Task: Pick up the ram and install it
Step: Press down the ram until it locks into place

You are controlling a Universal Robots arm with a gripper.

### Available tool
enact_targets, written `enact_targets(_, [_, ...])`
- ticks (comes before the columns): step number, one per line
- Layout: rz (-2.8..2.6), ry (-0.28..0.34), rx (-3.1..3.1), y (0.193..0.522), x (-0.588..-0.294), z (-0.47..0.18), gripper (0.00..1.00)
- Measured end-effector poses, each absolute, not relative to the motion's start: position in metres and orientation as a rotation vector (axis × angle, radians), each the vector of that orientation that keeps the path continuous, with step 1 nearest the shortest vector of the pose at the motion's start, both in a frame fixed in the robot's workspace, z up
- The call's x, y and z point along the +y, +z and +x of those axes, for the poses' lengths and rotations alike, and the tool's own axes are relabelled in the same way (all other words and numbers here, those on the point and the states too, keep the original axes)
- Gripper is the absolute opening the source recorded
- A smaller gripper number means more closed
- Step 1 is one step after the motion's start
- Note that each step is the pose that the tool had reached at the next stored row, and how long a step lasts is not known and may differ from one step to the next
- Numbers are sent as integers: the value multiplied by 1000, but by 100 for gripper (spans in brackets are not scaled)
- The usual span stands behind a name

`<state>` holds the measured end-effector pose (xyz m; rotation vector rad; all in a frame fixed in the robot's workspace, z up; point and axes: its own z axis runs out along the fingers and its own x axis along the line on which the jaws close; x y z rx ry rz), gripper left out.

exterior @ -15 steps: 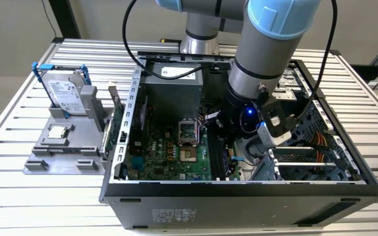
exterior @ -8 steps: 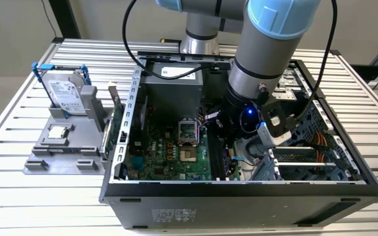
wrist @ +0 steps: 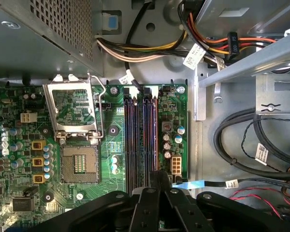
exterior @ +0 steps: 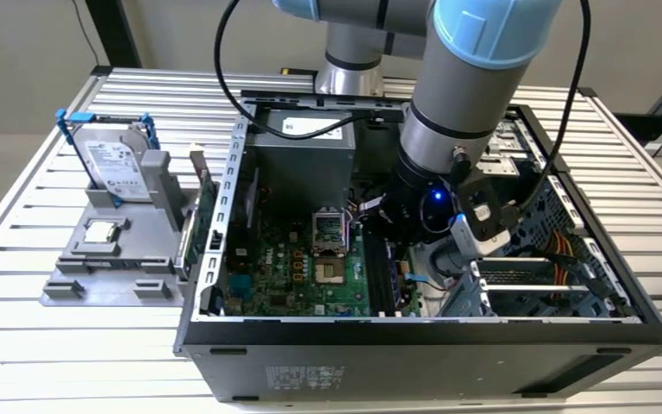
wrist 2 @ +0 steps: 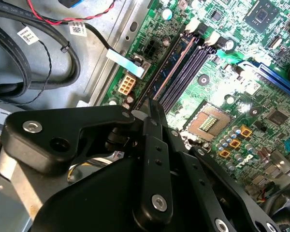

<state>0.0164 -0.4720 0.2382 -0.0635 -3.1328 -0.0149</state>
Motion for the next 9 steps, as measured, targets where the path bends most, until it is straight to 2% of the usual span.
enact_targets(9, [20,-14,-3133,238,-472,16,0])
